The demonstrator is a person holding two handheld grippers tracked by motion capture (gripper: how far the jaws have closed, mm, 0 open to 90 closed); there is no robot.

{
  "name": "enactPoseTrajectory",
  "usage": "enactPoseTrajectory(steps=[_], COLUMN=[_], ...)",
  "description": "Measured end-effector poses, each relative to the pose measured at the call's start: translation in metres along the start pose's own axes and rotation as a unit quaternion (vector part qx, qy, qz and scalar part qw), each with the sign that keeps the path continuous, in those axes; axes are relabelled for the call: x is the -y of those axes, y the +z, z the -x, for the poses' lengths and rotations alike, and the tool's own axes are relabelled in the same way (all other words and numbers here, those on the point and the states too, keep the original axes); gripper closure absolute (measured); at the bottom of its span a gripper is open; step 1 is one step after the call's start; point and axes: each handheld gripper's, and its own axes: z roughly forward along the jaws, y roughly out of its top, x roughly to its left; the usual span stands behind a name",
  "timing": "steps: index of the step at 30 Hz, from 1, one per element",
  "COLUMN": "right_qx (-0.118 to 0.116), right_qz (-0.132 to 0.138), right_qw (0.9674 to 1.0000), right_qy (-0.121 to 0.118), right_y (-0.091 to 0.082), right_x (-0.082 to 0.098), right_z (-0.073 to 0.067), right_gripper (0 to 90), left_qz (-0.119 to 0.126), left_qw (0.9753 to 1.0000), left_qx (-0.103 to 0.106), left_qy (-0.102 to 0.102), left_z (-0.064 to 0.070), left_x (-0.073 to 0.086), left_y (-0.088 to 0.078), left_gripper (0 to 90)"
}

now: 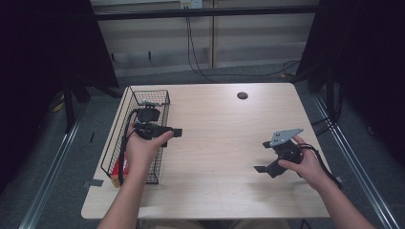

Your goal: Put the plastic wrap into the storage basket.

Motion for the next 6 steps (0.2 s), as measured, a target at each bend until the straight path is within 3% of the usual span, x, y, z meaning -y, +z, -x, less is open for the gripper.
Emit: enactPoseTrajectory(steps=[6], right_qx=[0.003], right_qz=[0.003], right_qw=[1.0000], right_qy=[0.001], right_y=[0.0007], right_x=[-0.0003], right_z=[0.0008], right_gripper=[0.4], left_qz=[0.002], left_qw=[0.9999], left_qx=[0.011], left_qy=[0.010], left_z=[0.0062], left_x=[0.0023], left_y=[0.0065], left_gripper=[18.9])
